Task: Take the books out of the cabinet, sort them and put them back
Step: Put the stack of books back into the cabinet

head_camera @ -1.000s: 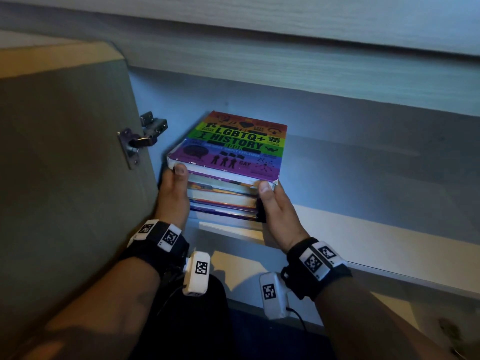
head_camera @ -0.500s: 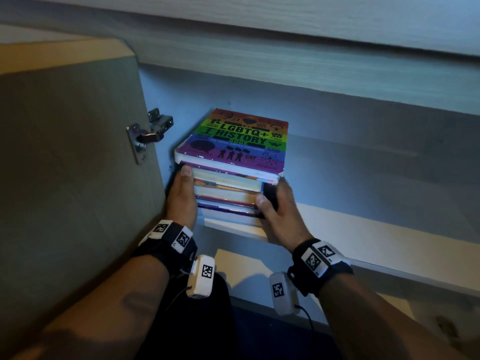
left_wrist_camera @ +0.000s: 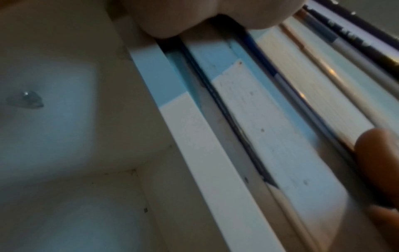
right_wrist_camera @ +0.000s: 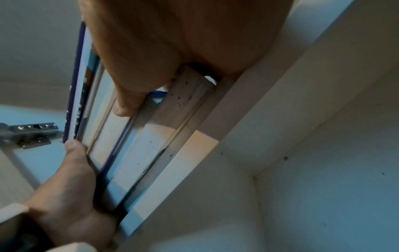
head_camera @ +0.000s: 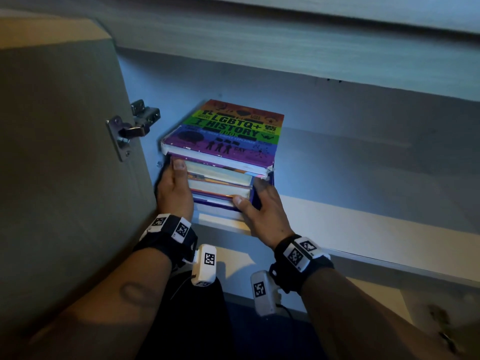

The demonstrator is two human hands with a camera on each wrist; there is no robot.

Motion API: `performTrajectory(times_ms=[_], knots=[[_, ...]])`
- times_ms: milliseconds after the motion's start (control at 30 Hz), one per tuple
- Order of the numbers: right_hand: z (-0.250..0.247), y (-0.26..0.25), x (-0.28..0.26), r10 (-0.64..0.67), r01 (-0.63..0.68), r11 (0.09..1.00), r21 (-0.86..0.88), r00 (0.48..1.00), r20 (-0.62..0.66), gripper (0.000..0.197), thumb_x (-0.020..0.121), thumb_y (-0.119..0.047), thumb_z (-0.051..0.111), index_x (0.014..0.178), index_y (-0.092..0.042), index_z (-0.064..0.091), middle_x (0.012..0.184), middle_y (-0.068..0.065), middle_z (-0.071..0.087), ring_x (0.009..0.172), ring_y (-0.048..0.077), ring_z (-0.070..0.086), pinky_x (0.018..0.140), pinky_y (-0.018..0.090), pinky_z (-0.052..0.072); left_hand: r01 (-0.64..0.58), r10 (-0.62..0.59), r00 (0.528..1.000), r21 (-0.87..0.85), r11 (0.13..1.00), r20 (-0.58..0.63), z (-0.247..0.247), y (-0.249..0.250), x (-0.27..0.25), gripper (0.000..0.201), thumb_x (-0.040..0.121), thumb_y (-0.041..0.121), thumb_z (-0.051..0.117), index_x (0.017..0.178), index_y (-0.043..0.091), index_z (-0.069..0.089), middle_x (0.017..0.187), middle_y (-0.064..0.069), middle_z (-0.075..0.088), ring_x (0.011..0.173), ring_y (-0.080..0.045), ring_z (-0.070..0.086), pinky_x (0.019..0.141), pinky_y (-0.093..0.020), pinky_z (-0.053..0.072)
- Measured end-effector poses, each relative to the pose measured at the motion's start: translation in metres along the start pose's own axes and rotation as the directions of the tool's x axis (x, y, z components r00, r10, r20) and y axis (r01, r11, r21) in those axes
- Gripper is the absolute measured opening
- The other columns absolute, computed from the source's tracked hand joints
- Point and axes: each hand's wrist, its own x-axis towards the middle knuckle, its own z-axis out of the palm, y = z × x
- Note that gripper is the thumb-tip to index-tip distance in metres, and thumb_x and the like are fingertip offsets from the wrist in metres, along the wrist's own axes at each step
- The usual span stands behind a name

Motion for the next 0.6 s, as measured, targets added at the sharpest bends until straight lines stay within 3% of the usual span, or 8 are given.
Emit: performTrajectory(times_ms=[100,167,267,300,433,500,600], knots=[[0.0,-0.002,-0.002,-0.018,0.018,0.999,0.028,1.0,-0.006,0.064,0.089,-0.067,0.048,0.139,-0.028,0.048,0.13,-0.009,0.049,0.132,0.023,0.041,0.11,0.035,0.035,-0.031,0.031,0.999,0.022,0.999,0.014,-0.002,0.0,0.001,0.045,0.103,0.045,0.04,0.13,0.015,0.061,0.121,0.0,0.062,0.11,-0.015,0.056,0.093,-0.021,0.038],[-0.001,0.003,-0.001,0.02,-0.021,0.996,0.084,1.0,0.008,0.074,0.089,-0.066,0.054,0.151,-0.028,0.038,0.141,-0.011,0.045,0.142,0.021,0.036,0.117,0.037,0.031,-0.035,0.035,0.999,0.001,0.999,0.018,-0.002,-0.001,0.003,0.044,0.103,0.045,0.041,0.129,0.016,0.062,0.121,-0.001,0.063,0.111,-0.015,0.057,0.094,-0.021,0.039],[0.002,0.012,0.0,0.074,-0.078,0.987,0.144,0.997,0.032,0.097,0.078,-0.074,0.056,0.159,-0.032,0.027,0.159,-0.004,0.036,0.152,0.019,0.027,0.124,0.044,0.027,-0.052,0.057,0.996,-0.065,0.997,0.073,-0.004,-0.005,0.003,0.044,0.101,0.05,0.04,0.128,0.022,0.06,0.121,0.001,0.063,0.114,-0.018,0.059,0.101,-0.029,0.044],[0.003,0.013,0.0,0.07,-0.072,0.987,0.147,0.997,0.021,0.094,0.078,-0.075,0.055,0.158,-0.034,0.029,0.159,-0.003,0.037,0.151,0.019,0.028,0.123,0.045,0.028,-0.046,0.054,0.994,-0.077,0.996,0.099,-0.006,-0.005,0.003,0.045,0.099,0.052,0.04,0.129,0.024,0.059,0.124,0.001,0.062,0.116,-0.018,0.058,0.104,-0.033,0.043],[0.01,0.019,0.003,0.021,-0.01,0.97,0.241,0.999,-0.043,0.077,0.084,-0.086,0.043,0.145,-0.041,0.042,0.145,-0.007,0.054,0.14,0.024,0.046,0.115,0.052,0.039,-0.054,0.066,0.981,-0.067,0.996,0.182,-0.011,-0.012,0.007,0.055,0.1,0.046,0.046,0.15,0.023,0.039,0.144,0.005,0.047,0.131,-0.013,0.045,0.111,-0.028,0.033],[0.014,0.021,0.003,0.047,-0.03,0.97,0.242,0.997,-0.065,0.078,0.081,-0.091,0.037,0.142,-0.043,0.041,0.145,-0.004,0.053,0.141,0.026,0.045,0.116,0.052,0.038,-0.058,0.072,0.981,-0.079,0.995,0.182,-0.012,-0.013,0.008,0.058,0.097,0.048,0.049,0.148,0.021,0.042,0.146,0.0,0.05,0.13,-0.013,0.049,0.112,-0.03,0.037],[0.014,0.022,0.003,0.077,-0.058,0.964,0.258,0.995,-0.065,0.078,0.079,-0.093,0.037,0.139,-0.043,0.043,0.144,0.002,0.055,0.14,0.031,0.046,0.115,0.054,0.039,-0.086,0.097,0.979,-0.068,0.994,0.182,-0.011,-0.012,0.004,0.037,0.103,0.031,0.049,0.137,0.017,0.053,0.13,-0.001,0.061,0.105,0.008,0.058,0.094,-0.011,0.043]])
